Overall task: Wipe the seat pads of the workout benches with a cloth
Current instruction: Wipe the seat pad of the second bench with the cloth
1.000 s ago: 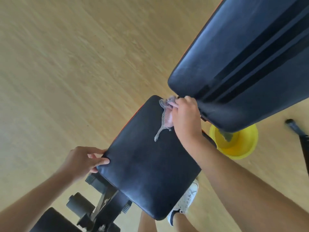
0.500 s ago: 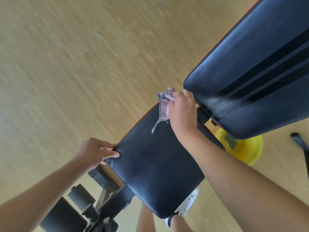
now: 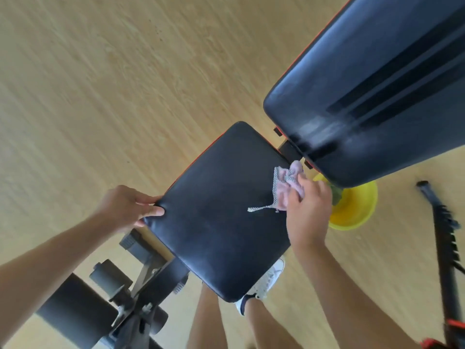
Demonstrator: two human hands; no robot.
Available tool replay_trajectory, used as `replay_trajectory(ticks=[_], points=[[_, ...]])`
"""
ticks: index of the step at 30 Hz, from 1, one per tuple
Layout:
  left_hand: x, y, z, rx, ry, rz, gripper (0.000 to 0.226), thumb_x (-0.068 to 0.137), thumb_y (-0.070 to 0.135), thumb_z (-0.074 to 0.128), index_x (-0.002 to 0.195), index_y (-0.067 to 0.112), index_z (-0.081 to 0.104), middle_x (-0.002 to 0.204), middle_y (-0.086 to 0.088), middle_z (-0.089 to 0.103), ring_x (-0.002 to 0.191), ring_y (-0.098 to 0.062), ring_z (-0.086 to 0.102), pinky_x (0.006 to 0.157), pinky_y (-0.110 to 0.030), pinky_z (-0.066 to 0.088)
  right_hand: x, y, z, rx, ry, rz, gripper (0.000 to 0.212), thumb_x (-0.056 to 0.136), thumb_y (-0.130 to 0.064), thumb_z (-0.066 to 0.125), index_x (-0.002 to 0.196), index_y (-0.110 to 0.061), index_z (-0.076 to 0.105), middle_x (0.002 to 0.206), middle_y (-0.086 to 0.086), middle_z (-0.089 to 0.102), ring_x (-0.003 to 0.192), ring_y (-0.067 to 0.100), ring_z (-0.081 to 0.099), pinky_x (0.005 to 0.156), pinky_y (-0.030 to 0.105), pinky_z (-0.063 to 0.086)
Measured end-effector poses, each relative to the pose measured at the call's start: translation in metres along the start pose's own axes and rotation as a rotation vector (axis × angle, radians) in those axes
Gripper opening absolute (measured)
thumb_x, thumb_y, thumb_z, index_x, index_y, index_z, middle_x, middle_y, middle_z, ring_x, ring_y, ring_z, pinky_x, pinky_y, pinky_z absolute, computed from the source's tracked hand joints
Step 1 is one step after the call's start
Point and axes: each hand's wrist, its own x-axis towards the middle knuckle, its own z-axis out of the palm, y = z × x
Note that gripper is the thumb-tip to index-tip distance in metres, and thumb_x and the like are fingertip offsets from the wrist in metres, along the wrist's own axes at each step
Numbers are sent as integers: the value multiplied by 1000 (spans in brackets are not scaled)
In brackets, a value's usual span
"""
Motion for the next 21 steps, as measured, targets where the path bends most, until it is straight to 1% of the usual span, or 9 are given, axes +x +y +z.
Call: replay_trajectory(ticks=[2,5,7,9,12,14,16,18,21], points=[[-1,2,0,-4,-14,-7,27,72,17,92,78,39,78,74,9,81,49,-12,75,43,-4,48,-65,-16,-2,37,-191,-120,14,95,-19,61,99,-17,74,77,4,57,81,28,52,74,34,46],[-4,2,0,6,-24,-13,27,73,16,90,79,39,77,59,20,75,48,-9,74,44,-1,45,-153,-14,-12,67,-612,-739,14,94,-5,61,88,-10,72,68,3,53,62,24,43,61,31,42],[-5,3,1,17,-26,-9,26,74,18,90,79,40,77,57,24,74,48,-8,75,46,0,45,-129,24,-11,-97,-576,-1017,17,81,-6,73,96,-4,66,67,2,54,58,20,46,56,28,39],[-4,-1,1,12,-17,-3,25,74,19,90,79,40,77,63,22,76,50,-9,75,48,-1,46,-76,50,-9,-58,-429,-768,24,90,-9,62,114,-5,59,81,5,61,70,22,61,64,30,47],[-2,0,2,6,2,3,24,73,22,90,83,39,78,76,5,83,54,-11,77,61,-15,52,-26,70,-15,12,-86,-15,24,93,2,64,116,-1,67,92,15,57,85,30,57,77,35,46],[-2,1,2,4,11,15,24,73,22,91,82,40,78,73,4,82,54,-11,77,63,-19,51,-55,42,-14,159,-166,160,8,94,3,60,98,9,65,79,15,47,72,23,50,66,33,47],[-3,2,2,0,-11,19,26,75,19,89,79,40,75,58,15,76,47,-6,73,53,-10,52,-120,5,-4,96,-373,-150,15,101,-4,52,92,6,60,76,9,42,62,19,49,55,29,49],[-1,-1,3,-26,2,12,29,75,17,89,75,41,74,51,17,72,44,-5,72,45,-2,46,-159,-26,0,65,-568,-499,12,99,-9,60,104,-10,70,82,0,47,71,19,52,63,29,52],[-1,-4,6,-46,33,25,27,73,20,90,76,43,75,68,8,78,47,-7,72,42,-2,45,-94,-65,38,57,-516,-559,47,67,-8,85,111,-13,70,89,2,56,82,21,48,70,27,49]])
